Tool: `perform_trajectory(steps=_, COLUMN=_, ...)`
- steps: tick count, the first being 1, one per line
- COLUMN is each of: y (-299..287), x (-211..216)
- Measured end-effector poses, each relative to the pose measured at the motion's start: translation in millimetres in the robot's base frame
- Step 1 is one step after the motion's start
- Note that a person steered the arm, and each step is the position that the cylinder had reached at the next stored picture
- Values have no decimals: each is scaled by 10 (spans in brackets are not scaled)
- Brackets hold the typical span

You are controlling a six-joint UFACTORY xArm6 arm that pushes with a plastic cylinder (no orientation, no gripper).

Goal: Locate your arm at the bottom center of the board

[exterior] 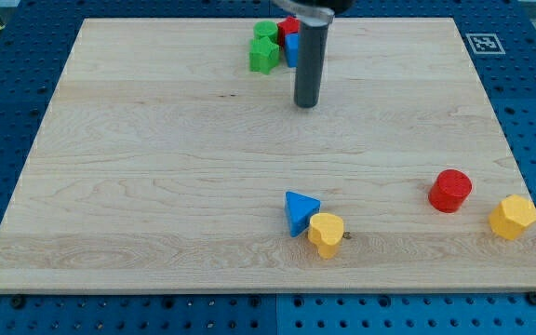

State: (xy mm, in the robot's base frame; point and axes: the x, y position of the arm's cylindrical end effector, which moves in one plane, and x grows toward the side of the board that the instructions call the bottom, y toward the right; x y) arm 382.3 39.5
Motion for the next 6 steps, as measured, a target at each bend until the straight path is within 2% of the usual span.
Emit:
perform_trajectory(steps=2, y=-800, x=132)
perform_trajectory(steps=3, y=-998, x=654)
perform_trajectory(steps=5, y=-980, x=1885)
perform_trajectory(steps=6, y=-504, x=2305)
